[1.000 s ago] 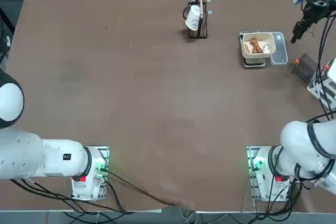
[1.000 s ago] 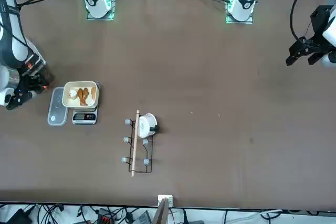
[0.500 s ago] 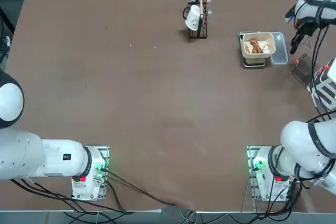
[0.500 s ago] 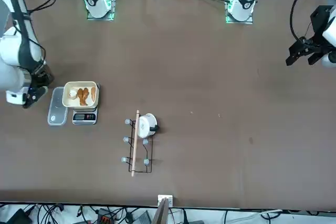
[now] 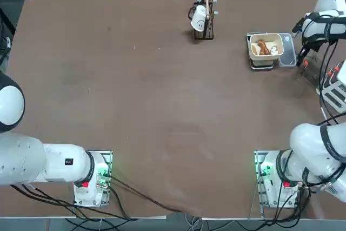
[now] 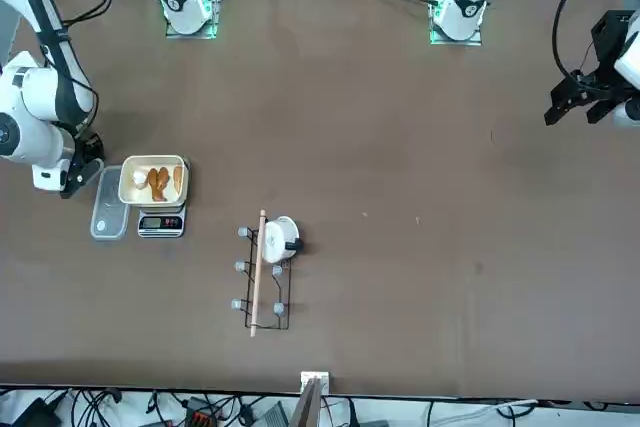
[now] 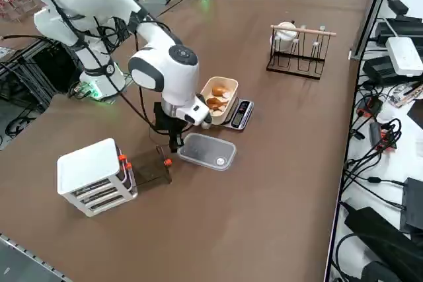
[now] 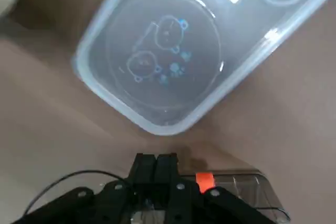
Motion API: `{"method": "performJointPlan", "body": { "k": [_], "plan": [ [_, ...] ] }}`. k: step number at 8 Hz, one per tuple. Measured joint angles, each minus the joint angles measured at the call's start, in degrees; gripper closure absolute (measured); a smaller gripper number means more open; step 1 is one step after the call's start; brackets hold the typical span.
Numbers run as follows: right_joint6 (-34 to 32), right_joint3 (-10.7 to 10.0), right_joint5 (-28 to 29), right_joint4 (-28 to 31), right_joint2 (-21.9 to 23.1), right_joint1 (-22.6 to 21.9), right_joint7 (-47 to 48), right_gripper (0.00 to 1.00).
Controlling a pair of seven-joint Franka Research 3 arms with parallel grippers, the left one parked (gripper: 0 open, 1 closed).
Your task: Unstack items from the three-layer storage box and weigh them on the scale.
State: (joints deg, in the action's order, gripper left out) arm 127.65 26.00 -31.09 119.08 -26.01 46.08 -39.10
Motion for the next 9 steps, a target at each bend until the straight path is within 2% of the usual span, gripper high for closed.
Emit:
{"method": "performJointPlan", "body": {
  "k": [3, 9],
  "plan": [
    [1.39, -0.01, -3.54, 0.08, -1.25, 2.93, -0.13, 0.99],
    [0.17, -0.02, -11.37, 2.31, -1.25, 9.96, -0.33, 0.99]
  ]
}}
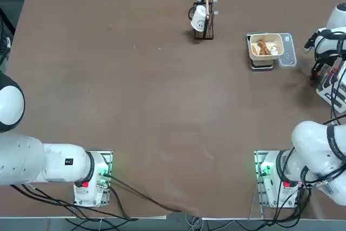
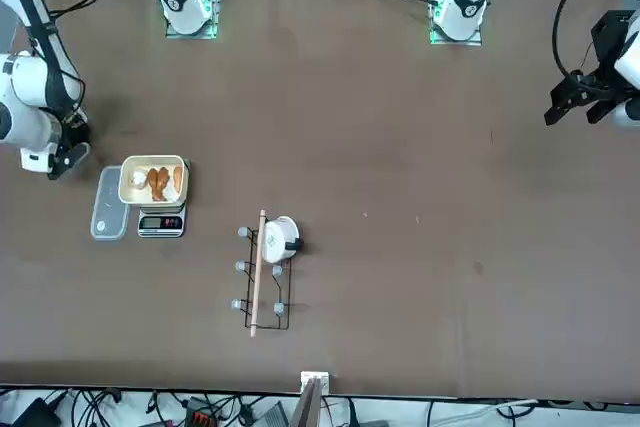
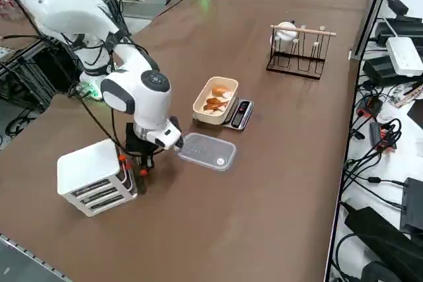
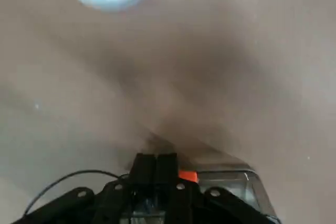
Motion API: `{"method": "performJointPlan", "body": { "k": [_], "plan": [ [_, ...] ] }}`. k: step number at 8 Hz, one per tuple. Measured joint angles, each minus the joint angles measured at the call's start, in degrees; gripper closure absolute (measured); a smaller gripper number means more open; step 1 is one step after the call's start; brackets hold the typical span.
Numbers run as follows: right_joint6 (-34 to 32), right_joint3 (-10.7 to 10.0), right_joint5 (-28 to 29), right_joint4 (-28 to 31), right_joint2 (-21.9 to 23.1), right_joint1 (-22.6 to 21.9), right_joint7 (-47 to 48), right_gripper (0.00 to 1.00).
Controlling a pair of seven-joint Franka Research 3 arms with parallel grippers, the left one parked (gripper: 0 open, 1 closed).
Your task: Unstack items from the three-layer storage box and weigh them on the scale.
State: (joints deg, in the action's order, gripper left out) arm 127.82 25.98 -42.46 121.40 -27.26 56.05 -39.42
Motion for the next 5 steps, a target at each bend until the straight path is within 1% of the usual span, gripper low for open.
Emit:
{"method": "performJointPlan", "body": {
  "k": [2, 5],
  "plan": [
    [-1.12, 0.16, -0.91, 0.07, 0.01, 1.10, -0.16, 0.99],
    [-2.44, 0.55, -0.91, -0.16, 0.59, 1.15, -0.16, 0.99]
  ]
}}
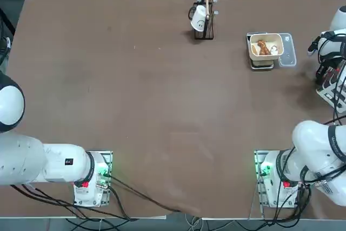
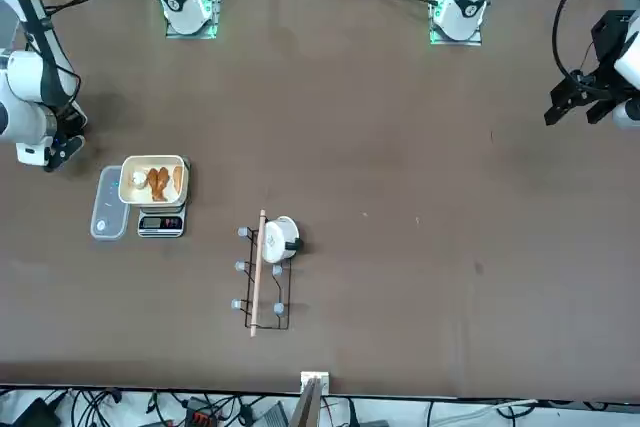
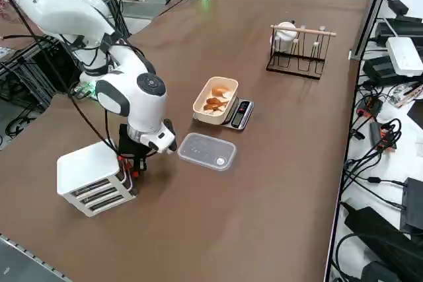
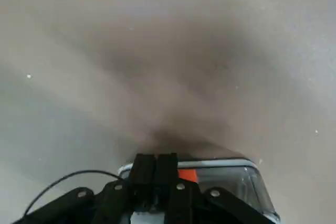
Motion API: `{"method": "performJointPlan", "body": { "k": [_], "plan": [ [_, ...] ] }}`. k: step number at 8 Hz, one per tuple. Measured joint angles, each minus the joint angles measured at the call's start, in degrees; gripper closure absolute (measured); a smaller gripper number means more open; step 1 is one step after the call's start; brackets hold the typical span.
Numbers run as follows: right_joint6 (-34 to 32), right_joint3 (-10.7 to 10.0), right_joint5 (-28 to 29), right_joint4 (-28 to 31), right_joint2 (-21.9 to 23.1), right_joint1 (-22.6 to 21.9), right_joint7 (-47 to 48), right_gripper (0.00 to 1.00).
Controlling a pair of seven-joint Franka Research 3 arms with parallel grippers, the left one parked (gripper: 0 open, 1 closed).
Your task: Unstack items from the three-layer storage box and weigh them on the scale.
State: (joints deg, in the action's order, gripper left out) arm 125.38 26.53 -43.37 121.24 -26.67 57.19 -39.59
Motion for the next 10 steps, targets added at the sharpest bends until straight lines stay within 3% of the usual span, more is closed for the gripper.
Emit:
{"method": "performJointPlan", "body": {
  "k": [5, 7, 9, 10],
  "plan": [
    [-2.42, 1.87, 2.17, -1.14, 1.43, 0.24, 0.14, 0.98],
    [-5.28, 5.40, 11.80, -4.67, 2.44, 0.39, 0.05, 0.96],
    [-15.28, 9.98, 22.69, -12.56, 3.12, -0.40, 2.37, 0.90],
    [-20.90, 10.80, 26.77, -17.37, 3.60, -2.16, 6.46, 0.85]
  ]
}}
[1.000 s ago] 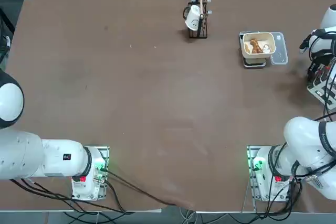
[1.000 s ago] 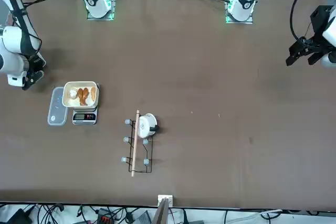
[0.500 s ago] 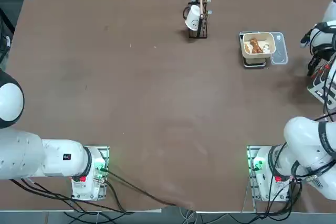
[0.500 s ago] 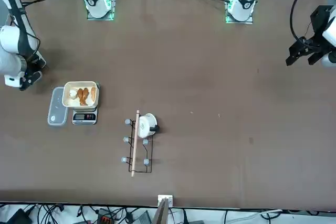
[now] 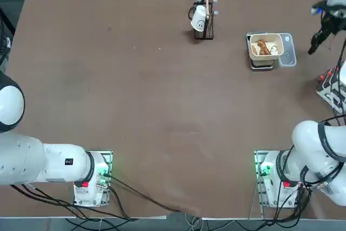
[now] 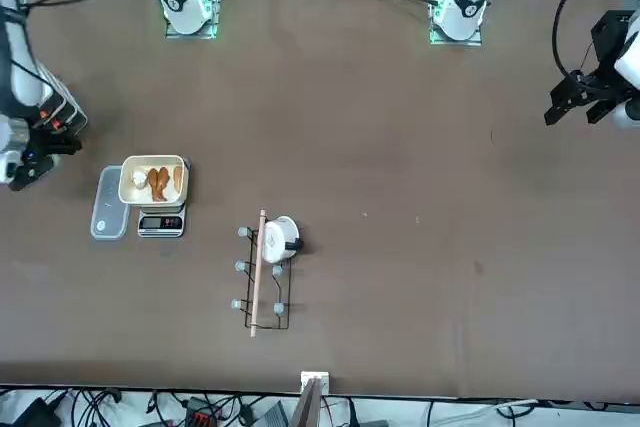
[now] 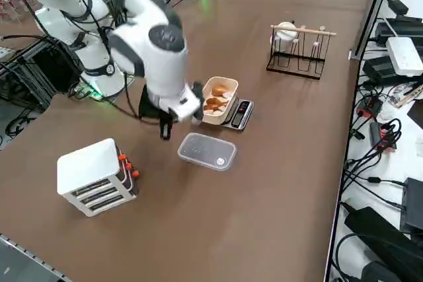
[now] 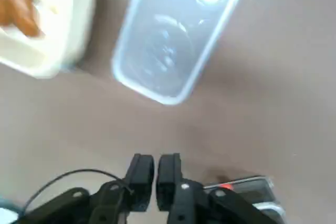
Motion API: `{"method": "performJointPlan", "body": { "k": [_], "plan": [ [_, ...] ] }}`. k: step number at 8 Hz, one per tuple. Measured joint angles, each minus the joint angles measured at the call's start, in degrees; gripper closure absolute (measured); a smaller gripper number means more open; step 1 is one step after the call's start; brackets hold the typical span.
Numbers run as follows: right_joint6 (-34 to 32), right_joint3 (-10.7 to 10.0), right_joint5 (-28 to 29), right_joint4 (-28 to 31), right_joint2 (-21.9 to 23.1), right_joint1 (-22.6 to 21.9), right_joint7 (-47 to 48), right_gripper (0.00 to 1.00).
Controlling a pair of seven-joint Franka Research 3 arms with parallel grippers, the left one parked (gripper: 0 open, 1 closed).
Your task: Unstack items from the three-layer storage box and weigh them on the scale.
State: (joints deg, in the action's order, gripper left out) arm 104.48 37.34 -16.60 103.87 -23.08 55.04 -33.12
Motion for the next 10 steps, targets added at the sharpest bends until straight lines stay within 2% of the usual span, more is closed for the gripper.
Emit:
{"method": "performJointPlan", "body": {
  "k": [1, 3, 4, 5, 7, 8, 9, 10],
  "plan": [
    [-4.65, 0.24, 2.37, -4.72, 0.36, -2.85, 5.76, 0.69],
    [-10.57, 0.46, 3.38, -11.14, 0.51, -8.53, 19.28, 0.28],
    [-12.80, 0.71, 3.61, -13.56, 0.54, -9.94, 24.57, 0.10],
    [-14.92, 1.01, 3.82, -16.19, 0.58, -10.72, 28.22, 0.00],
    [-16.78, 0.78, 3.91, -20.16, 1.24, -12.24, 31.21, 0.00],
    [-17.03, -1.18, 4.18, -21.67, 2.14, -14.80, 31.43, 0.00],
    [-17.40, -6.06, 5.76, -23.11, 3.59, -20.14, 31.50, 0.00],
    [-18.13, -12.73, 9.72, -24.20, 5.51, -26.97, 31.81, 0.00]
  ]
}}
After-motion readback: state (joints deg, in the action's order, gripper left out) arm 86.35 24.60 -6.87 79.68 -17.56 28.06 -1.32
